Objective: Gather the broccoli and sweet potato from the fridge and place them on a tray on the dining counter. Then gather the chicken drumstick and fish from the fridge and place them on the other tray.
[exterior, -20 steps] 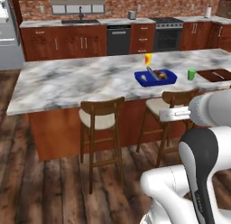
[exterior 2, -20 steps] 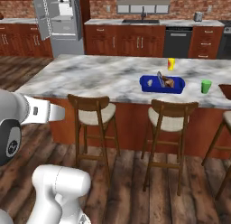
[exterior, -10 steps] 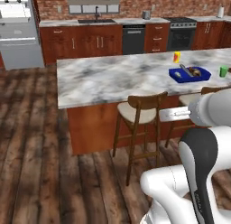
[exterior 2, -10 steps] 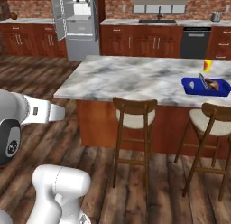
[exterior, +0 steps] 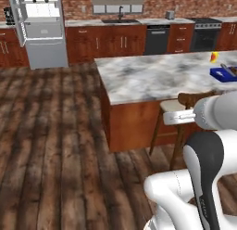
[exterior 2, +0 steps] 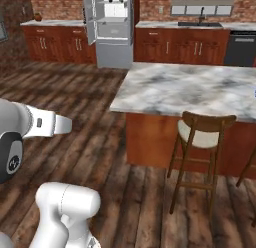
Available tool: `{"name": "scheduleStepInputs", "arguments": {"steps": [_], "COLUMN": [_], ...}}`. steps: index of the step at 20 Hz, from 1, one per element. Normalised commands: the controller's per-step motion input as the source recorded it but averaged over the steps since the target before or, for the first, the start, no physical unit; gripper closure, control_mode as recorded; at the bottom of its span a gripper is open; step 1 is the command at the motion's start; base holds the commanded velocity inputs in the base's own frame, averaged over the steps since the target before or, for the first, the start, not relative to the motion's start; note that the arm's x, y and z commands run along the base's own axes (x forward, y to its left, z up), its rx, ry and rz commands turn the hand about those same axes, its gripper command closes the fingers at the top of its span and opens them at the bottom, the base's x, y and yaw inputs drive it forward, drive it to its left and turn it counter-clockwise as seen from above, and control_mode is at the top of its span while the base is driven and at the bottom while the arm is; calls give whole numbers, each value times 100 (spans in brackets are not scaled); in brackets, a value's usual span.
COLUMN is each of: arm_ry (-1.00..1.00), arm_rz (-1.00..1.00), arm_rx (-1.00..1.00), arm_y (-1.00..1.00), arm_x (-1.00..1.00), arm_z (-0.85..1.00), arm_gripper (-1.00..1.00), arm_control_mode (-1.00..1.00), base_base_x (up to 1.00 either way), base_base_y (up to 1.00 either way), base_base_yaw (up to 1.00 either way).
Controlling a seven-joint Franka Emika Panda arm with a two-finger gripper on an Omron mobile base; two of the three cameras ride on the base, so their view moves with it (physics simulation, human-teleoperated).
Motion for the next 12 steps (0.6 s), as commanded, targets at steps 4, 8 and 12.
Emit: {"name": "scheduleStepInputs", "arguments": {"steps": [4,8,12], "arm_ry": [0,0,0], "arm_rz": [0,0,0], "arm_rx": [0,0,0], "arm_y": [0,0,0], "arm_x": [0,0,0], "arm_z": [0,0,0], "arm_gripper": [-100,-100,-100], "arm_control_mode": [100,100,100], "base_base_x": [64,89,93], "base_base_y": [94,88,98], "base_base_yaw": [0,-2,-2]}}
